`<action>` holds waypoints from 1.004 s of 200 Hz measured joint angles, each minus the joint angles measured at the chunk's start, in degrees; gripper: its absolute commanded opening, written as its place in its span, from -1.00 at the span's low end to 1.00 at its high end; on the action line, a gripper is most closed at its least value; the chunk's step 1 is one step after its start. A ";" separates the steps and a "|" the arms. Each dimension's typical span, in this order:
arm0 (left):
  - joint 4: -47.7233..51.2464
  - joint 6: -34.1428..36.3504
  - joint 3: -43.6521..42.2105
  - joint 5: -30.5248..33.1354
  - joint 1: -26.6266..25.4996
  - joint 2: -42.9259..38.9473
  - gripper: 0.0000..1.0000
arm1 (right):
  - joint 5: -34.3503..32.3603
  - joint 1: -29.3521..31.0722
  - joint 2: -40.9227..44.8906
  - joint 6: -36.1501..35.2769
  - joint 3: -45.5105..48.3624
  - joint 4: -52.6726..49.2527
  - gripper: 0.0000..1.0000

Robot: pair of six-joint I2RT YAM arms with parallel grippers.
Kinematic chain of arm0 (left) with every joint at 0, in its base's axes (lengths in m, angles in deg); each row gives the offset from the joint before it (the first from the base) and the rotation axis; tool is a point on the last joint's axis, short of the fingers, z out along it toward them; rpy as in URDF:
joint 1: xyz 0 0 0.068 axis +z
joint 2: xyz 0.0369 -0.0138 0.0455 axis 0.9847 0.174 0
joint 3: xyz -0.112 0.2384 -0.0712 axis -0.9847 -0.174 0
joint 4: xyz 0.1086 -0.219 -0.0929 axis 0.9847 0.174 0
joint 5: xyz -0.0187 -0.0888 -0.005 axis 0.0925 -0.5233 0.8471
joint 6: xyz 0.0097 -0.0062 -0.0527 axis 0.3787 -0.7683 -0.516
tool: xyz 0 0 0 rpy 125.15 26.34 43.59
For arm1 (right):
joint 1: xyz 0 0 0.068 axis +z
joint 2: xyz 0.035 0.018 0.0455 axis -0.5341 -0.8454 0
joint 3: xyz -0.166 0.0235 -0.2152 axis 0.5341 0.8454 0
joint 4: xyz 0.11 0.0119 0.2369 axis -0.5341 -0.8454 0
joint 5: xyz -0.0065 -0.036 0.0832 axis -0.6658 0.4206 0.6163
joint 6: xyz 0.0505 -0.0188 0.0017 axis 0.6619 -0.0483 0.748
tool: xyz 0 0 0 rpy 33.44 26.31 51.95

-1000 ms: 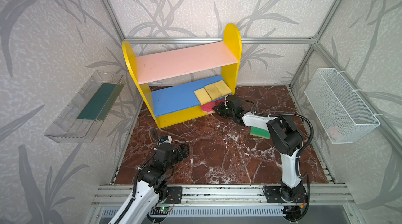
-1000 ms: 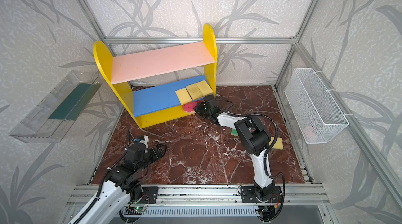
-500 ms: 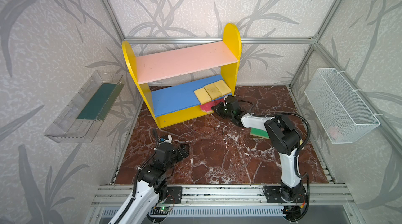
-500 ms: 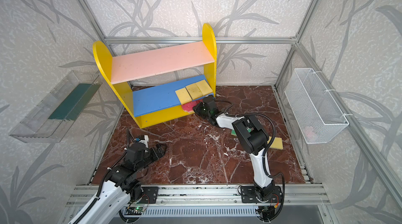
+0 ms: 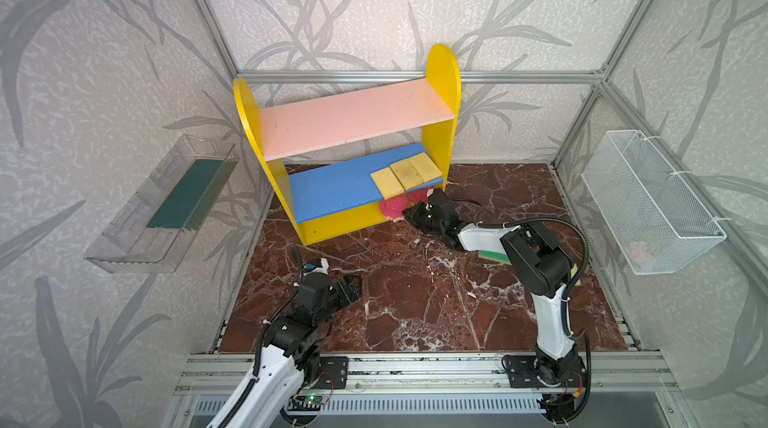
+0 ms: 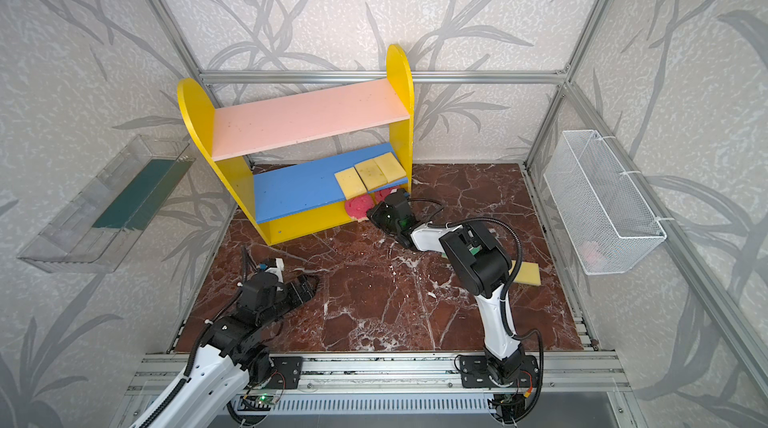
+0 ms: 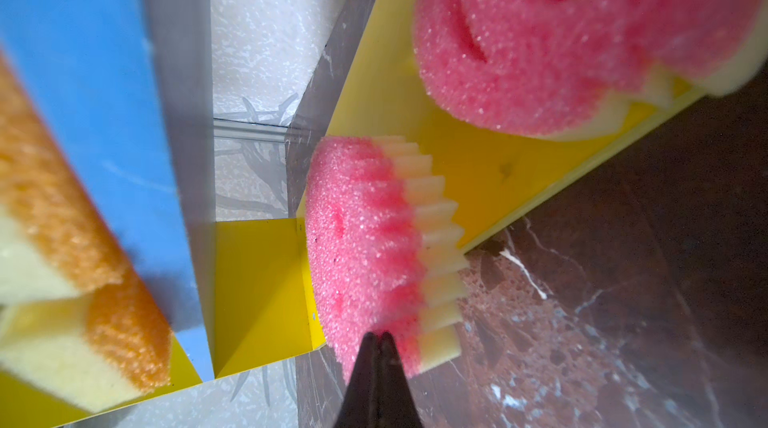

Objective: Place and organize the cleaning sponges onto the shelf
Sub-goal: 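Open the right gripper beside the other pink sponge on the base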

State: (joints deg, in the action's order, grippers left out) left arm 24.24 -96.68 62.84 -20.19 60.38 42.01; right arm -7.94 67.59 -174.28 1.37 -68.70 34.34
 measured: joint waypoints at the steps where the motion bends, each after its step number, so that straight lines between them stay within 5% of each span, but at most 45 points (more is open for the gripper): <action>1: 0.00 0.00 0.00 0.00 0.02 0.00 0.84 | 0.00 0.00 0.00 0.02 0.00 0.02 -1.00; 110: -0.02 0.37 0.00 0.00 0.02 0.11 0.84 | -1.25 0.00 -5.51 2.86 -4.98 2.58 -0.98; 147: -0.02 0.37 0.00 0.00 0.02 0.13 0.84 | -1.22 0.00 -6.16 3.39 -5.79 2.97 -0.55; 201: 0.00 0.37 0.00 0.02 0.02 0.33 0.84 | -1.03 0.00 -6.16 3.74 -5.90 3.04 -0.32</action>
State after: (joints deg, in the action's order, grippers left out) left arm 24.24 -96.31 62.84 -20.17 60.41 42.34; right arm -8.97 67.59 -180.44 5.10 -74.60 37.37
